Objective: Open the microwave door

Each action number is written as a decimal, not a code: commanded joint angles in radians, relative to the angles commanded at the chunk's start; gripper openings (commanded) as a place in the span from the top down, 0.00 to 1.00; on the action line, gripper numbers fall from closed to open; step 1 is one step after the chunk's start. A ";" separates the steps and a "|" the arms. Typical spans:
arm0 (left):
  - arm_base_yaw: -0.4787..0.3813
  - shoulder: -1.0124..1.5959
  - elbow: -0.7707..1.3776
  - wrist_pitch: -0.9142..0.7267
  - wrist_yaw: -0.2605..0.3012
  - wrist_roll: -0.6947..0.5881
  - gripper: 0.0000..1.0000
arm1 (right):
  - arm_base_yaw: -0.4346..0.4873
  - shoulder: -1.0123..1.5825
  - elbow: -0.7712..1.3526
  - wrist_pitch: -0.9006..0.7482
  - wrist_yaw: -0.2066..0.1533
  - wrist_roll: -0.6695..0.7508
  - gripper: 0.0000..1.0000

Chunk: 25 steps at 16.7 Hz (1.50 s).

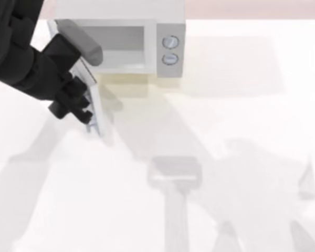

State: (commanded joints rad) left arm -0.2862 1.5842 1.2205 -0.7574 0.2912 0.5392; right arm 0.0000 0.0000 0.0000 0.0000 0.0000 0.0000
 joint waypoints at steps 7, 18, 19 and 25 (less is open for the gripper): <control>-0.001 0.003 -0.002 -0.002 0.004 0.002 1.00 | 0.000 0.000 0.000 0.000 0.000 0.000 0.00; 0.093 -0.001 0.007 -0.082 0.092 0.220 1.00 | 0.000 0.000 0.000 0.000 0.000 0.000 0.00; 0.093 -0.001 0.007 -0.082 0.092 0.220 1.00 | 0.000 0.000 0.000 0.000 0.000 0.000 0.00; 0.093 -0.001 0.007 -0.082 0.092 0.220 1.00 | 0.000 0.000 0.000 0.000 0.000 0.000 0.00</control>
State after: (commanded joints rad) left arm -0.1933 1.5836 1.2279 -0.8389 0.3832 0.7597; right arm 0.0000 0.0000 0.0000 0.0000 0.0000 0.0000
